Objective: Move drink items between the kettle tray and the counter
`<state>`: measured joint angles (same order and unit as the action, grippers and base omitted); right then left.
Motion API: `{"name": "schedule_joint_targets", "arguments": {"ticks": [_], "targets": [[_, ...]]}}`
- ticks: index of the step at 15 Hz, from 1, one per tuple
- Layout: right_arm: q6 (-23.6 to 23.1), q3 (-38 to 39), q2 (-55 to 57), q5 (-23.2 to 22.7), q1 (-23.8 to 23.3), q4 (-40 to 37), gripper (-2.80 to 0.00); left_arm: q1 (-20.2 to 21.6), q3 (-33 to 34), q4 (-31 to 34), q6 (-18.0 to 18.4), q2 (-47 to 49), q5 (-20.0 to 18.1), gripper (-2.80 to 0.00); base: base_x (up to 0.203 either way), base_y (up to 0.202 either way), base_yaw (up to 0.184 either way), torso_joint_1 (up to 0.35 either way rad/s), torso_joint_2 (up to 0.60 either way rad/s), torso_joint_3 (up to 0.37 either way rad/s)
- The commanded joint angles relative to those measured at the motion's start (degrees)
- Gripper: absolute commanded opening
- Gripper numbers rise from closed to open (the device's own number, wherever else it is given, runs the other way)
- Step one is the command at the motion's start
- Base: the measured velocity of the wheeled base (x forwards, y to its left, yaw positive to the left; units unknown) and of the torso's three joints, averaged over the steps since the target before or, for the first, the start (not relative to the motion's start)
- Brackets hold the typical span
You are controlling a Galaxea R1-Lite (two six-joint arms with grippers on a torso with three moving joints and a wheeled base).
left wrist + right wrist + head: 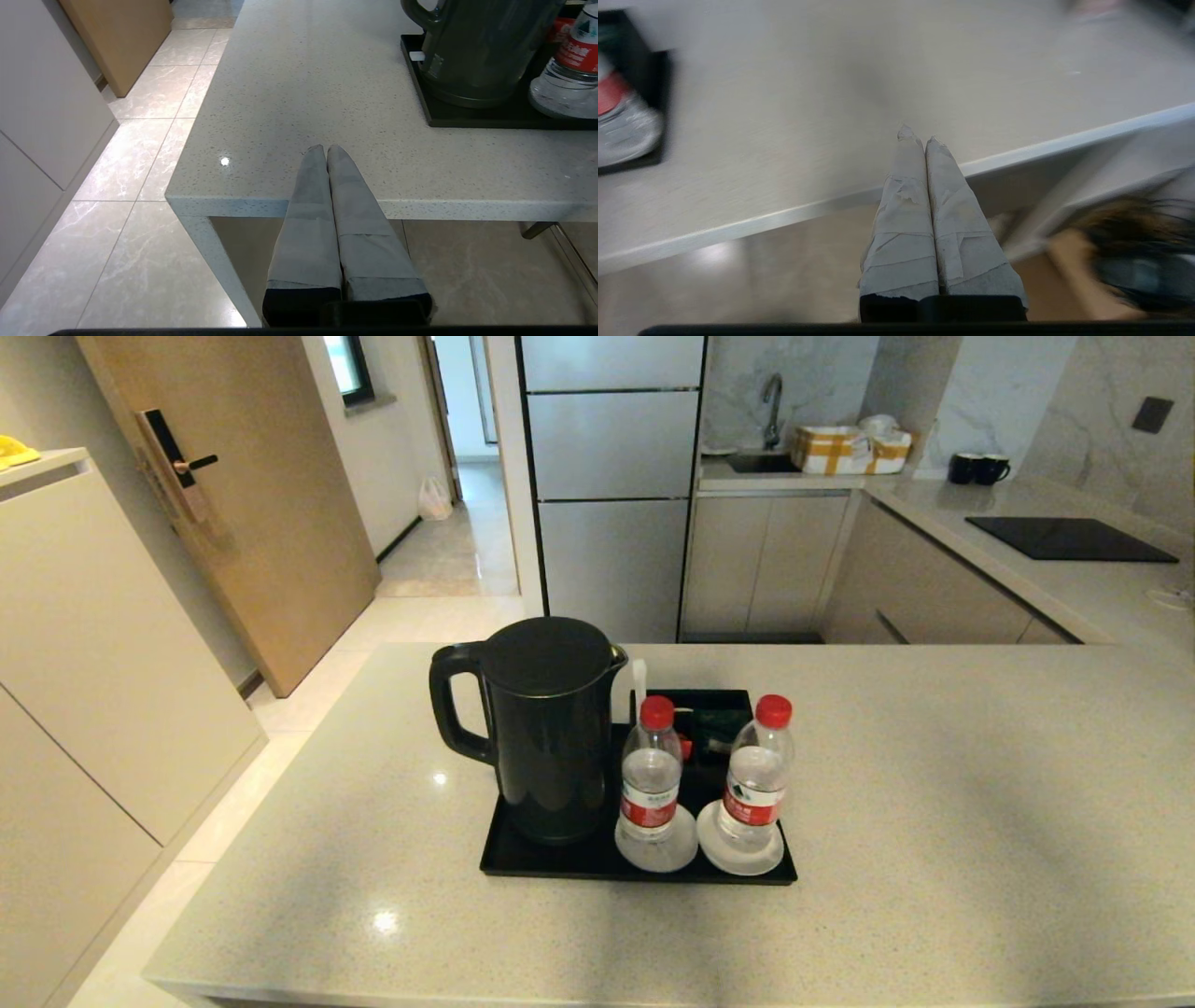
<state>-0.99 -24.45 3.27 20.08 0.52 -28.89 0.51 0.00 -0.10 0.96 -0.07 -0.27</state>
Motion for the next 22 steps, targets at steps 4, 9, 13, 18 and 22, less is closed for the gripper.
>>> {"name": "schedule_joint_targets", "arguments": {"ticks": [4, 9, 13, 18, 22], "targets": [[-7.1, 24.8, -3.2, -15.1, -0.2, 34.8, -2.80, 0.0, 0.1, 0.0, 0.0, 0.1, 0.0, -2.80, 0.000, 0.000, 0.000, 0.000, 0.00, 0.000], [0.2, 24.4, -3.4, -20.0, -0.2, 28.5, -2.80, 0.0, 0.1, 0.0, 0.0, 0.1, 0.0, -2.80, 0.000, 0.000, 0.000, 0.000, 0.00, 0.000], [0.5, 24.4, -3.4, -19.9, -0.2, 28.5, -2.80, 0.0, 0.1, 0.0, 0.0, 0.1, 0.0, -2.80, 0.000, 0.000, 0.000, 0.000, 0.00, 0.000], [1.2, 24.4, -3.3, -19.8, -0.2, 28.4, -2.80, 0.0, 0.1, 0.0, 0.0, 0.1, 0.0, -2.80, 0.000, 0.000, 0.000, 0.000, 0.00, 0.000], [1.3, 24.4, -3.3, -19.9, -0.2, 28.6, -2.80, 0.0, 0.1, 0.0, 0.0, 0.1, 0.0, -2.80, 0.000, 0.000, 0.000, 0.000, 0.00, 0.000]]}}
